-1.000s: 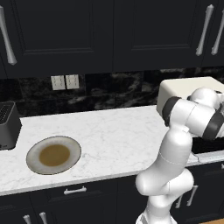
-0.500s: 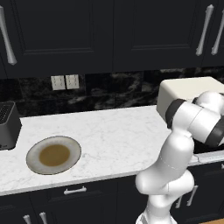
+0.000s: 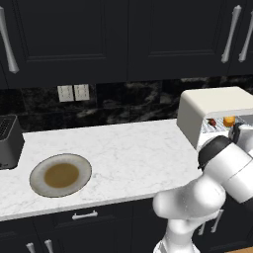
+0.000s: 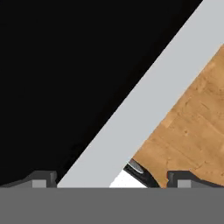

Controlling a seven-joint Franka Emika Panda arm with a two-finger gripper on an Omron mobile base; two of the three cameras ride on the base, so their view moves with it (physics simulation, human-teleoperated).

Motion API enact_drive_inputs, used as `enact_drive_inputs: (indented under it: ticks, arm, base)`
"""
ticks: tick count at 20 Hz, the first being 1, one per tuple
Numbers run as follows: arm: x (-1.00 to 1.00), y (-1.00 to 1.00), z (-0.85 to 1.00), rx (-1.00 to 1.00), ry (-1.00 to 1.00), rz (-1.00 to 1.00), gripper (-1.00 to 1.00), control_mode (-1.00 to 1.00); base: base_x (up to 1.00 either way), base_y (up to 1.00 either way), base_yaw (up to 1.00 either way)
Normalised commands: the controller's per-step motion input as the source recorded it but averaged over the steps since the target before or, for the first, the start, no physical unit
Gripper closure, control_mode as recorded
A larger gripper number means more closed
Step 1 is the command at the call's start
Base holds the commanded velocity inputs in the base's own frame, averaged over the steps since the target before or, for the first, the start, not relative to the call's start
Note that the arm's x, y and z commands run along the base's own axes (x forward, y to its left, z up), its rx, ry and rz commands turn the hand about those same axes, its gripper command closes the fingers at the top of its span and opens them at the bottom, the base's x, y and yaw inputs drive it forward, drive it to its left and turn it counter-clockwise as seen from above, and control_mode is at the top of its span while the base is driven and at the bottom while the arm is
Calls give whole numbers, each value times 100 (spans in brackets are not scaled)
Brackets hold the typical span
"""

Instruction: Pick up the kebab skewer and baguette bread, and place them inside the toaster oven. Close the toaster oven door and start by setting the timer.

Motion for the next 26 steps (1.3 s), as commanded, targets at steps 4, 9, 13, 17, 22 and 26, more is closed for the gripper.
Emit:
enact_drive_inputs:
  ticks: [4, 9, 13, 17, 22, 26]
  arm:
    - [-68, 1, 0, -7, 20, 61, -100, -100]
    - [-27, 15, -23, 0, 10, 54, -100, -100]
    - [5, 6, -39, 16, -4, 39, -100, -100]
    - [24, 0, -44, 17, -8, 18, -100, -100]
    - [57, 0, -33, 8, -4, 13, -100, -100]
    - [65, 0, -13, 3, -6, 11, -100, -100]
  base:
    - [0, 0, 0]
    - [0, 0, 0]
    - [0, 0, 0]
    - [0, 0, 0]
    - [0, 0, 0]
    - [0, 0, 0]
